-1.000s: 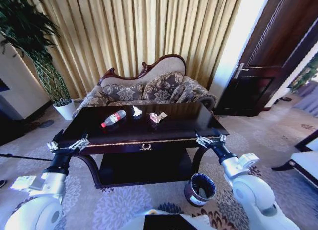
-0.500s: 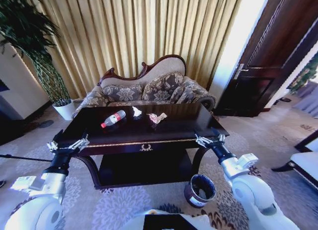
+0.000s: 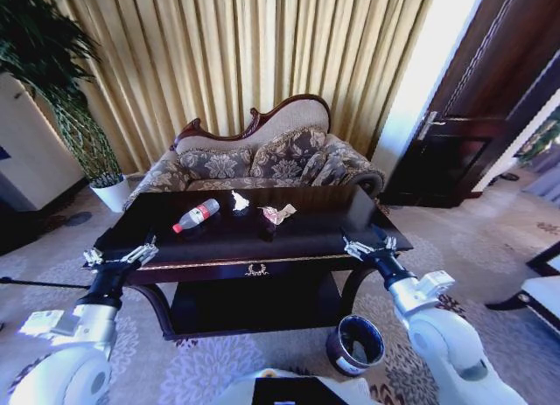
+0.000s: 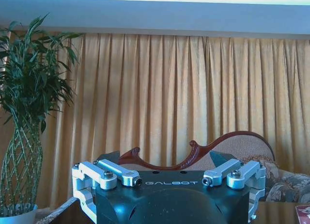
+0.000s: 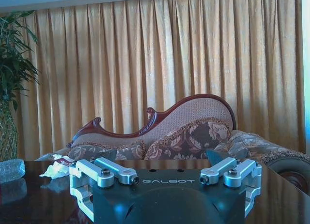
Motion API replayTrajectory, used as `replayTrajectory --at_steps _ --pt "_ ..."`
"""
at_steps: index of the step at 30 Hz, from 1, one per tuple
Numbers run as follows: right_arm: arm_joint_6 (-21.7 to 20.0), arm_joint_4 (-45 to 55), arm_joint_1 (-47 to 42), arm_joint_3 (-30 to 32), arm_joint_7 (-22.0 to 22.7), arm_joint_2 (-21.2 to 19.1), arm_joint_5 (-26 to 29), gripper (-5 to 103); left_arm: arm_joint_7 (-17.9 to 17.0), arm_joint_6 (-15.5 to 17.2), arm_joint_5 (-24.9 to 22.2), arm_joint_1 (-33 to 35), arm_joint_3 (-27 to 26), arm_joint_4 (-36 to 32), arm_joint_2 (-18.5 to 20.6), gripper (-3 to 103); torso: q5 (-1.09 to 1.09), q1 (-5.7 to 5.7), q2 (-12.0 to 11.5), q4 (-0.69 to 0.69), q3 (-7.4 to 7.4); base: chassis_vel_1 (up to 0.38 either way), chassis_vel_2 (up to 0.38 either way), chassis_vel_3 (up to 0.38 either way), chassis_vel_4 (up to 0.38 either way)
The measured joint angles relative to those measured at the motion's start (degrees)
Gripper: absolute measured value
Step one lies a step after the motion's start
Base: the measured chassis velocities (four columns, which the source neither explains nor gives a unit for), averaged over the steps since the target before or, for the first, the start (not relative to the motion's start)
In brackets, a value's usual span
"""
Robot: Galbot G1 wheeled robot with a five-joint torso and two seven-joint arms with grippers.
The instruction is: Move to the front of the table and place the trash on the table into the trash bin.
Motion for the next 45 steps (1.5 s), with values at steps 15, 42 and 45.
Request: replayTrajectory --at_steps 15,42,45 --pt "-0.1 0.0 0.1 0.0 0.1 0.1 0.2 100 0.0 -1.3 1.2 -0.4 0.3 1.1 0.2 100 0.0 0.03 0.0 0.02 0.01 0.015 0.017 0.02 0.02" --pt "-10.7 -14.1 22.5 -17.1 3.2 -13.4 13.6 100 -1.7 -0.7 1.9 2.2 -0.8 -1.8 0.4 100 0.0 0.04 0.0 0.01 0.02 0.002 0.001 0.002 0.001" --pt "-10.8 -15.3 24.8 -20.2 3.4 -12.9 13.3 100 -1.9 -0.6 1.9 2.2 -0.8 -2.0 0.3 100 0.01 0.04 0.0 0.0 0.02 0.0 0.0 0.0 0.0"
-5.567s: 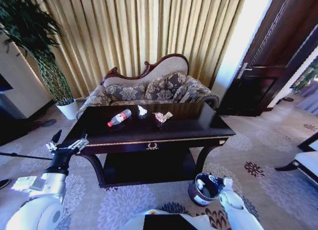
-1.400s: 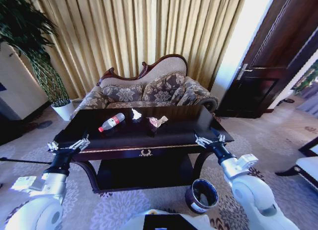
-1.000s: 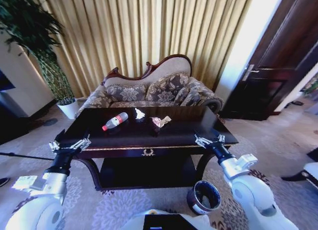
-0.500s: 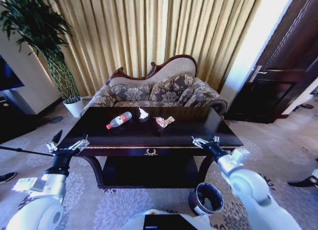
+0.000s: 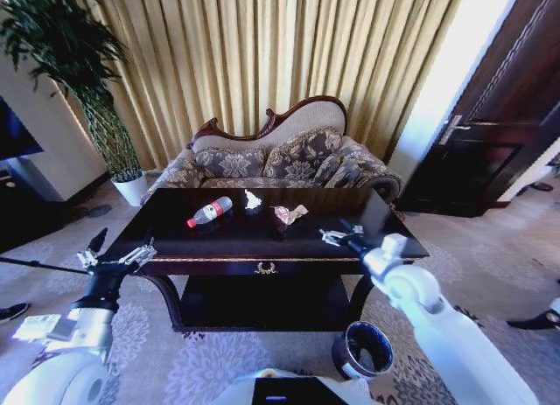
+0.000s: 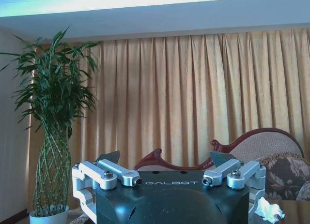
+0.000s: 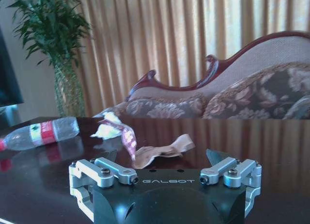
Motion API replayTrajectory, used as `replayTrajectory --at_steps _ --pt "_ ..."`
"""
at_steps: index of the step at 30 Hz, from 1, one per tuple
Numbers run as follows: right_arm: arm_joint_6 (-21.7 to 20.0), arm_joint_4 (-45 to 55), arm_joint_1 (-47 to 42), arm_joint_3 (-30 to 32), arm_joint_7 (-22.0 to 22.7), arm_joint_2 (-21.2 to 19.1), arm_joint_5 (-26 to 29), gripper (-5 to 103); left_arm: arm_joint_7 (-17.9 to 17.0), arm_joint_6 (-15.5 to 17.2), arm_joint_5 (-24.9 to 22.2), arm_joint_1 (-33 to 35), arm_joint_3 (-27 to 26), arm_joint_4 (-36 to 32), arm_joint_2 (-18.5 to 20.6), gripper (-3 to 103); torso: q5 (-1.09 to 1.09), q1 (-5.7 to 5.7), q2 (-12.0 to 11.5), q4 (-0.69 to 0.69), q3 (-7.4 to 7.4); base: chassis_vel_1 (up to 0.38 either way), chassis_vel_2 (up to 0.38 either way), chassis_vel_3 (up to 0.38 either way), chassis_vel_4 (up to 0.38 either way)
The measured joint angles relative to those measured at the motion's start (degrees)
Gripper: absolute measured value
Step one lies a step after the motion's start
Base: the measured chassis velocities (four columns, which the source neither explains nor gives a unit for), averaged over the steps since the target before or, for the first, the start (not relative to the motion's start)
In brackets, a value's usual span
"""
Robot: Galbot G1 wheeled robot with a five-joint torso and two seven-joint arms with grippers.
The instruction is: Move to the front of the table and place the trash on the table into the trash bin.
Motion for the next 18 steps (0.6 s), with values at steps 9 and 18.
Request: replayTrajectory --at_steps 9,18 --pt "0.0 -5.4 11.6 -8.6 1.2 2.4 -0.7 100 -0.5 0.1 -0.2 1.3 -1.5 0.0 -0.4 100 -0.02 0.0 0.0 0.02 0.0 0.0 0.0 0.0 0.0" --pt "0.3 -11.0 18.6 -14.7 1.1 4.5 -1.5 100 -1.0 0.3 -0.2 1.5 -1.8 0.0 -0.5 100 -0.02 0.0 0.0 0.0 0.0 0.0 0.0 0.0 0.0"
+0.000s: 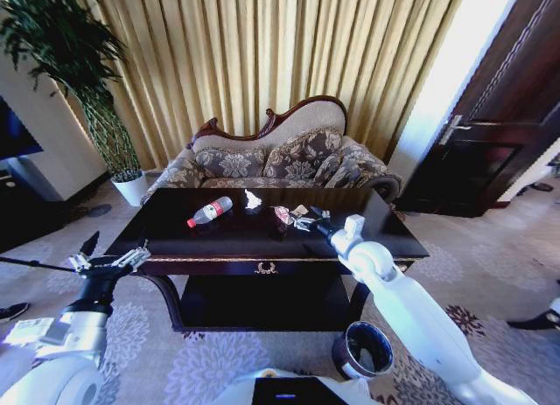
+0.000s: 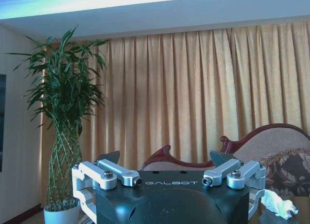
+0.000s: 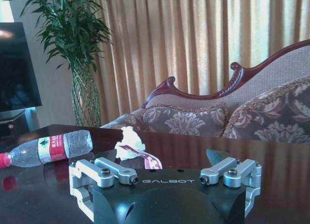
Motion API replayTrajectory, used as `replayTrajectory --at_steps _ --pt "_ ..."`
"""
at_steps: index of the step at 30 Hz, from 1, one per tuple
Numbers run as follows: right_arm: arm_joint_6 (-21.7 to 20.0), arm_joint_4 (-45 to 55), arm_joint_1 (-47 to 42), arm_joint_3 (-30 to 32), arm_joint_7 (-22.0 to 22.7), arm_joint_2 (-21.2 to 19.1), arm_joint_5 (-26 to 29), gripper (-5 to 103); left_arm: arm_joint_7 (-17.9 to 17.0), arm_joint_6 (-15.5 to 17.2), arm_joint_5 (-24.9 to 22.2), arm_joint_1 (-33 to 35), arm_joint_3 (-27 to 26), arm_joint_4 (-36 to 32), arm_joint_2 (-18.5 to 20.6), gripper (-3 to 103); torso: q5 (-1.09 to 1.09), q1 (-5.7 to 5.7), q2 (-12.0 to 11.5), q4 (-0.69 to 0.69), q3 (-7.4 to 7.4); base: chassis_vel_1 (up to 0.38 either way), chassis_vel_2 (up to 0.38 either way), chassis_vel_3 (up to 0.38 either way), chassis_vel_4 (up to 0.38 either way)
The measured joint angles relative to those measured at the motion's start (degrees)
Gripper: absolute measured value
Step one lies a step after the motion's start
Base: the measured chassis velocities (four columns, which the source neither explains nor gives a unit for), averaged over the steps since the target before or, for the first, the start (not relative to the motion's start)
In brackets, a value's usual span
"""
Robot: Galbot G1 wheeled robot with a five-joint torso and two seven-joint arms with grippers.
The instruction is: Move to the front of the table and place the trash on the table into the trash bin.
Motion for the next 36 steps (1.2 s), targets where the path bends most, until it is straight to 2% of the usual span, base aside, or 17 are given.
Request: replayTrajectory --at_steps 8,20,21,23,25,29,31,35,36 --pt "0.3 -5.0 3.9 -4.9 -0.4 2.5 -1.2 100 -0.2 0.3 0.1 0.7 -0.3 0.0 -0.7 100 0.0 0.0 0.0 0.01 -0.01 0.0 0.0 0.0 0.0" --pt "0.3 -10.6 7.1 -7.5 -1.8 5.1 -2.8 100 -0.2 0.3 0.1 1.1 -0.6 0.0 -0.7 100 0.0 0.0 0.0 0.0 0.0 0.0 0.0 0.0 0.0" --pt "0.3 -11.3 7.5 -7.9 -1.9 5.3 -3.2 103 -0.2 0.3 0.1 1.1 -0.8 0.0 -0.7 100 0.0 0.0 0.0 0.0 0.0 0.0 0.0 0.0 0.0" --pt "0.3 -12.1 8.0 -8.5 -2.0 5.6 -3.9 96 -0.2 0.3 0.1 1.3 -1.1 0.0 -0.7 100 0.0 0.0 0.0 0.0 0.0 0.0 0.0 0.0 0.0" --pt "0.3 -12.4 8.1 -8.7 -2.0 5.7 -4.1 96 -0.2 0.3 0.1 1.4 -1.3 0.0 -0.7 100 0.0 0.0 0.0 0.0 0.0 0.0 0.0 0.0 0.0" --pt "1.1 -13.6 9.2 -9.9 -2.0 6.3 -5.0 75 -0.2 0.1 0.1 1.6 -1.8 0.0 -0.9 100 0.0 0.0 0.0 0.0 0.0 0.0 0.0 0.0 0.0" --pt "1.4 -13.9 9.5 -10.2 -2.0 6.4 -5.1 75 -0.2 0.1 0.1 1.6 -1.8 0.0 -1.0 100 0.0 0.0 0.0 0.0 0.0 0.0 0.0 0.0 0.0" --pt "1.8 -14.3 10.4 -10.8 -2.0 6.4 -5.2 53 -0.1 0.1 0.1 1.7 -2.2 0.0 -1.1 100 0.0 0.0 0.0 0.0 0.0 0.0 0.0 0.0 0.0" --pt "1.8 -14.3 10.4 -10.8 -2.0 6.4 -5.2 53 -0.1 0.1 0.1 1.7 -2.2 0.0 -1.1 100 0.0 0.0 0.0 0.0 0.0 0.0 0.0 0.0 0.0"
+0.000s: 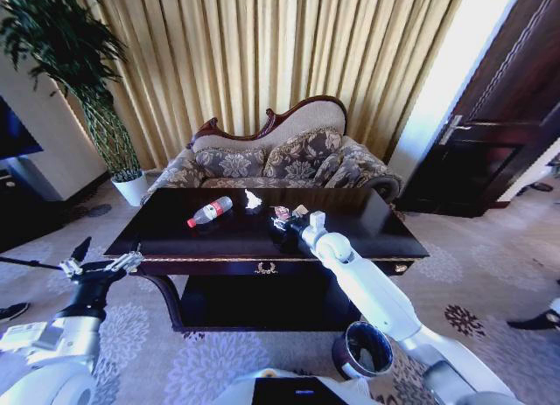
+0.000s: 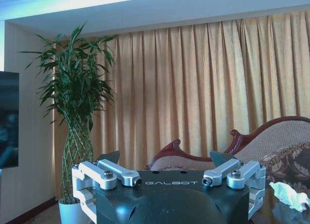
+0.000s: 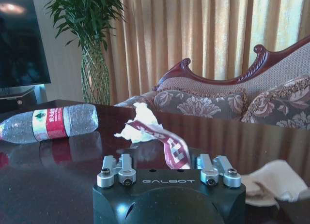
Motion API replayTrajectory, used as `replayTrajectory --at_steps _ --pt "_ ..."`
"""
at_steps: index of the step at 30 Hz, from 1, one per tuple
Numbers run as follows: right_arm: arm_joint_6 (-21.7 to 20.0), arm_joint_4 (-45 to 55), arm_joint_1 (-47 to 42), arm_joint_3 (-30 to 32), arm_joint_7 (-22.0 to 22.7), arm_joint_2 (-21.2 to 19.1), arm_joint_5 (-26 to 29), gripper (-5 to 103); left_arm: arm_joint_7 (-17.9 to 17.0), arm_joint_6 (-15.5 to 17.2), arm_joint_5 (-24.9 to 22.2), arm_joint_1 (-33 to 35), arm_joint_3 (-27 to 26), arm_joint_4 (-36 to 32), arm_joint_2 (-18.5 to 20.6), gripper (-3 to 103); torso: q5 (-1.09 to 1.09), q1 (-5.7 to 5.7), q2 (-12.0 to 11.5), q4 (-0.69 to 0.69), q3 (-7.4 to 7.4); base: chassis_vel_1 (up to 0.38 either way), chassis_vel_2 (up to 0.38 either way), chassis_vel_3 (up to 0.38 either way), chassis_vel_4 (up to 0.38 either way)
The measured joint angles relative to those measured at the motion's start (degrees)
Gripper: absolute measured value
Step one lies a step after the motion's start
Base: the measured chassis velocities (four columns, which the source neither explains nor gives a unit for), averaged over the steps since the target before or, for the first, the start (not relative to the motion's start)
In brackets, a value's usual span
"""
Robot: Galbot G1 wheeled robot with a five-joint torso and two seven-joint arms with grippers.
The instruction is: Move to the front of the table and place the trash on the table into the trash bin.
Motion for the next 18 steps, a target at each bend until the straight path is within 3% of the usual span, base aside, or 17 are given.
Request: replayTrajectory --at_steps 2,5,9,14,18 --pt "0.1 -0.1 0.2 -0.1 0.0 -0.1 0.0 42 0.0 0.0 0.0 -0.1 -0.1 0.0 0.0 100 0.0 0.0 0.0 0.0 0.0 0.0 0.0 0.0 0.0" --pt "0.1 -0.2 0.3 -0.1 0.1 -0.1 0.0 37 0.0 0.0 0.0 -0.1 -0.1 0.0 -0.1 100 0.0 0.0 0.0 0.0 0.0 0.0 0.0 0.0 0.0" --pt "0.1 -0.2 0.1 0.1 0.2 -0.2 0.0 15 0.0 0.0 -0.1 -0.2 -0.2 0.0 0.0 100 0.0 -0.01 0.0 0.0 0.0 0.0 0.0 0.0 0.0" --pt "0.2 -0.2 0.1 0.3 0.2 -0.4 0.0 2 0.0 0.0 -0.1 -0.4 0.0 0.0 0.0 100 0.0 -0.01 0.0 0.0 0.0 0.0 0.0 0.0 0.0" --pt "0.5 -0.2 -0.2 0.4 0.2 -0.5 0.1 1 0.0 0.0 -0.1 -0.4 0.1 0.0 -0.1 100 0.0 -0.01 0.0 0.0 0.0 0.0 0.0 0.0 0.0"
